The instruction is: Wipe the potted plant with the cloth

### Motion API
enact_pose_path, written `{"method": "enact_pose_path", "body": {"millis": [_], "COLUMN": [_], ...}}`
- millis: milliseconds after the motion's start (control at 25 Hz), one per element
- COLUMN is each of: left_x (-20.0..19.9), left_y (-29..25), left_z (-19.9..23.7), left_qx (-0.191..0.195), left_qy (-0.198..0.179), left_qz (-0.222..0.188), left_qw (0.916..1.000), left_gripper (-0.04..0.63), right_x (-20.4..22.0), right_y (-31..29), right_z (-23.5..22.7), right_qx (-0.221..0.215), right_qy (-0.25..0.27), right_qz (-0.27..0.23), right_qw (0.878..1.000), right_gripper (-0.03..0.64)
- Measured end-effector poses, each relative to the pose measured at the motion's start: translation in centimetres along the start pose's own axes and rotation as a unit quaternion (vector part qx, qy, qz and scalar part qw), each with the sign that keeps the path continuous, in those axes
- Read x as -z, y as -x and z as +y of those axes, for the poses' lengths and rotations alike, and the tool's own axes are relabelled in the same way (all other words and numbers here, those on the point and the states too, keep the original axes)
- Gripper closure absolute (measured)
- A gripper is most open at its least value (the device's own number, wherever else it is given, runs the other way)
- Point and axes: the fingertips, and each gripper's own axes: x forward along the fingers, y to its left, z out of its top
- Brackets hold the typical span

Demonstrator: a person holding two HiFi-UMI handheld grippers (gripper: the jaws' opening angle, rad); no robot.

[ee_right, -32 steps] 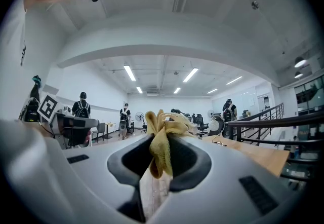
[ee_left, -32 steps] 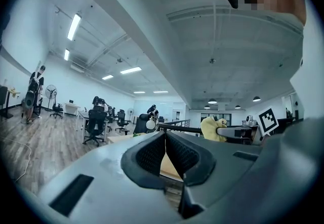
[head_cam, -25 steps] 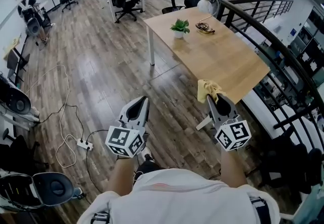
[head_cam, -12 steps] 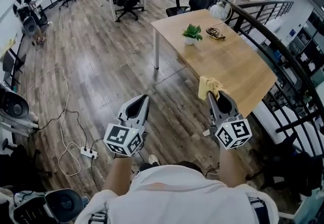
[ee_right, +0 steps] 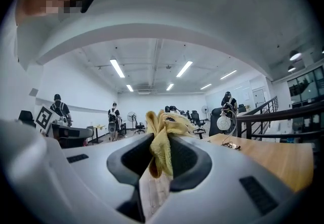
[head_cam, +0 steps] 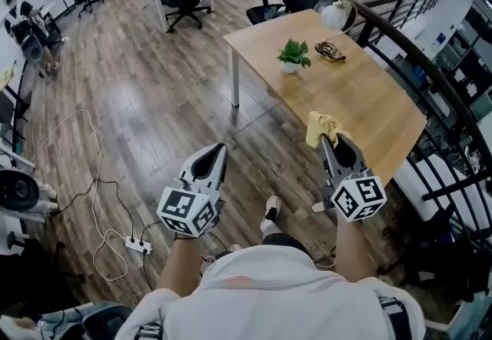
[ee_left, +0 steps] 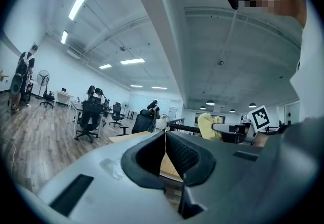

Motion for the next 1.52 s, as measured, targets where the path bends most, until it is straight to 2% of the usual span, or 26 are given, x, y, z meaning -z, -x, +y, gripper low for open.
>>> {"method": "enact_pose_path", "body": {"millis": [200,480,680,960,1320,1520], "left_x": [-1.3,-3.3,-2.4,-1.6,-0.5,-0.7], "left_y": [-7.3,-19.8,-26.5,-34.4,-46.4,-52.6], "left_z": [2.6,3.6,4.0,6.2,13.2,19.4], "left_qx": [-0.001,0.013,0.018,0.041,0.119,0.166], "left_qy": [-0.008,-0.013,-0.014,-0.009,0.026,0.040], "left_qz": [0.002,0.005,0.021,0.038,0.060,0.083], "left_qw": [1.0000,0.9998,0.9995,0.9984,0.9907,0.9818], "left_gripper": [0.580,0.580,0.580,0.580,0.580,0.580], "right_x": [-1.0,-2.5,-2.5,-1.4,-0.5,-0.3], "right_y": [-6.2,-12.5,-16.2,-20.4,-28.4,-35.8], "right_z": [-4.9,-15.2,-21.2,-26.3,-31.5,-31.6], "right_qx": [-0.005,0.006,0.014,0.035,0.118,0.148], "right_qy": [-0.007,-0.025,-0.034,-0.042,-0.039,-0.038], "right_qz": [-0.011,-0.014,-0.012,0.000,0.026,0.051], "right_qw": [1.000,1.000,0.999,0.998,0.992,0.987], "right_gripper": [0.480,0.480,0.480,0.480,0.480,0.480]}}
